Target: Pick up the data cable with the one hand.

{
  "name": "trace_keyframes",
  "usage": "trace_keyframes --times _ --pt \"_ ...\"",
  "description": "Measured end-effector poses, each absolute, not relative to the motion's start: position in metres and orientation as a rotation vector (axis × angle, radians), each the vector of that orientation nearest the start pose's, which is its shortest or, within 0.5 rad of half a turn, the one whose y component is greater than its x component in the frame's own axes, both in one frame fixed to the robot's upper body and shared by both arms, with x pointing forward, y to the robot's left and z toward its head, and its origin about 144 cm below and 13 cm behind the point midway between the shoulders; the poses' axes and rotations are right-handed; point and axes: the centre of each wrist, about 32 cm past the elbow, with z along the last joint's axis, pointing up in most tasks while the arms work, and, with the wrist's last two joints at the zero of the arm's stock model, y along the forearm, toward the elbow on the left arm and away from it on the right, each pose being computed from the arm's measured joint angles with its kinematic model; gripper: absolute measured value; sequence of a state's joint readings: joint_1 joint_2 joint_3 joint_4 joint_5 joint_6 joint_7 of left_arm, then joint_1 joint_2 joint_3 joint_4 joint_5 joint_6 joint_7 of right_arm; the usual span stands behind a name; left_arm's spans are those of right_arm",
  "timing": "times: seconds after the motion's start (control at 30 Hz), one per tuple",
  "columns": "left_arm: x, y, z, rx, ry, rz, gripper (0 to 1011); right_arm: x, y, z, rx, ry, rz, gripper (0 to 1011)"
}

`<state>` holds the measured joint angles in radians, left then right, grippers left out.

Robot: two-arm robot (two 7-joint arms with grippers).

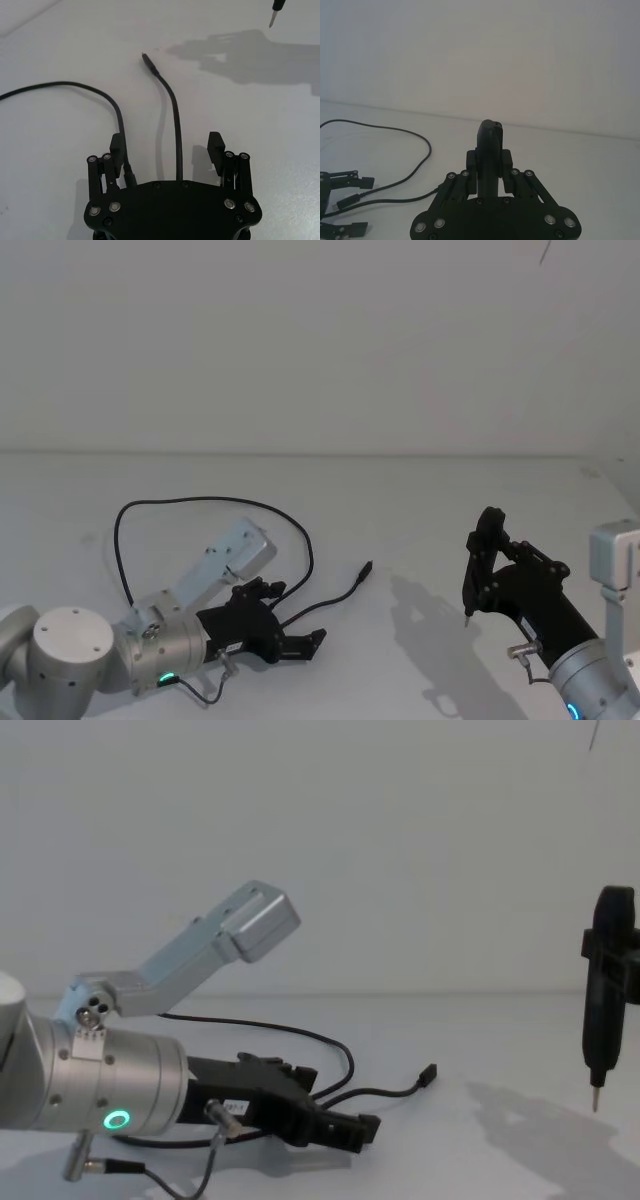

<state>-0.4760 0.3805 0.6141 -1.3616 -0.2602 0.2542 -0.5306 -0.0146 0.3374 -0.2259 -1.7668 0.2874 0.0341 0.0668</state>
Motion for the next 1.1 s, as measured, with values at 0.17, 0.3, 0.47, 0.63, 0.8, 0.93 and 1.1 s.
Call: trace_keyframes --times 0.17,0.3,0.47,0.63,0.8,0.93,1.1 --pt "0.552 0.189 1.198 0.382 -0.036 0.6 1003 0.443 -0.237 1.189 0.026 -0.075 -1.229 279" --pt "0.553 0.187 1.198 0.377 -0.04 0.597 1001 0.443 -0.237 1.189 0.026 -0.075 -1.229 279" --pt "0.553 0.185 1.198 0.374 -0.04 0.594 907 0.443 -0.237 1.189 0.026 -0.075 -1.229 279" --pt "0.553 0.184 1.196 0.377 -0.032 0.586 775 0.443 -0.237 1.189 0.026 -0.075 -1.229 279" --pt "0.552 0.182 1.19 0.392 -0.004 0.575 641 0.443 -0.237 1.189 0.026 -0.075 -1.229 279" --pt "0.551 0.18 1.185 0.396 0.017 0.567 497 0.443 -0.237 1.189 0.026 -0.075 -1.229 279" --pt "0.55 0.178 1.181 0.403 0.031 0.564 333 0.443 -0.237 1.189 0.026 -0.075 -1.229 279"
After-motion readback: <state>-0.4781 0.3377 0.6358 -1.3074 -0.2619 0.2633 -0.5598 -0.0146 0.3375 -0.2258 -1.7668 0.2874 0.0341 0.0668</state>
